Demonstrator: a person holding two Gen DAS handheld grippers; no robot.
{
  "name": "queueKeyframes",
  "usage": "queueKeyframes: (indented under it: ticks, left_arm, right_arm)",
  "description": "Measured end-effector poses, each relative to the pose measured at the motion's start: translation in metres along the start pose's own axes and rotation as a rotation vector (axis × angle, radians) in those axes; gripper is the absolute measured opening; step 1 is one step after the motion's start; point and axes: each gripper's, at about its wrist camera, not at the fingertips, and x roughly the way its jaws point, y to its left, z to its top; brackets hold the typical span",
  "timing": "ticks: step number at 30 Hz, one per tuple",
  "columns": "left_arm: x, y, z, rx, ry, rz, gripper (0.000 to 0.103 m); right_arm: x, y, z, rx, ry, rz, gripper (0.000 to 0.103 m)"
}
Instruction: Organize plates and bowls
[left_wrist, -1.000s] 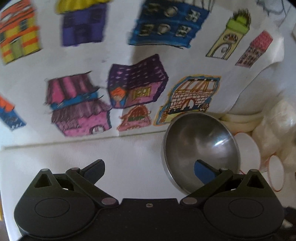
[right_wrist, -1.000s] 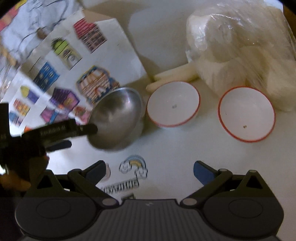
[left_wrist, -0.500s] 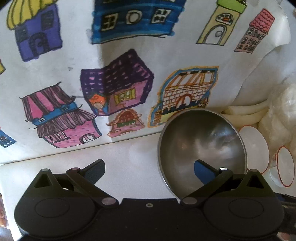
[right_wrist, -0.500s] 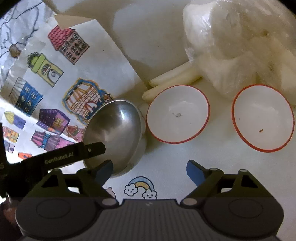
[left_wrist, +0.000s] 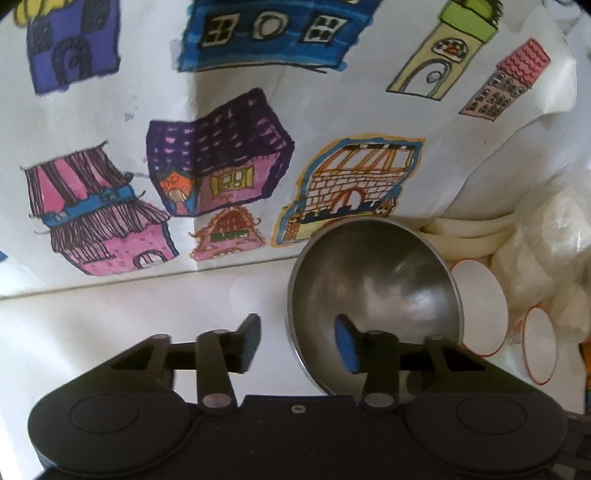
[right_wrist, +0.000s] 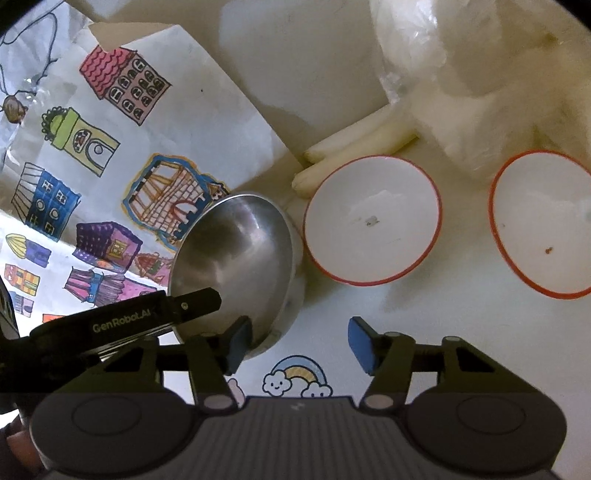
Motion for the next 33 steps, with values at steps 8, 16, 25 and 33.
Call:
queueKeyframes:
  ticks: [8, 16, 25, 33]
  left_arm:
    - [-0.005, 0.013, -0.002, -0.061, 0.026, -0.046, 0.013]
    - [-0.026, 0.008, -0.022, -0.048, 0.017, -0.036, 0.013]
    - [-0.051, -0.025, -0.060, -0.005, 0.006, -0.093, 0.015]
    - [-0.060, -0.087, -0.103, 0.032, 0.037, -0.150, 0.016]
  right_arm:
    - [0.007, 0.002, 0.010, -0.020, 0.030, 0.041, 0.025]
    - [-0.004, 0.005, -0.004, -0.087, 0.079, 0.041, 0.025]
    - [-0.052, -0.016, -0.016, -0.161, 0.082, 0.053, 0.025]
    - [-0.110, -0.065, -0.025, -0.209, 0.112, 0.019, 0.025]
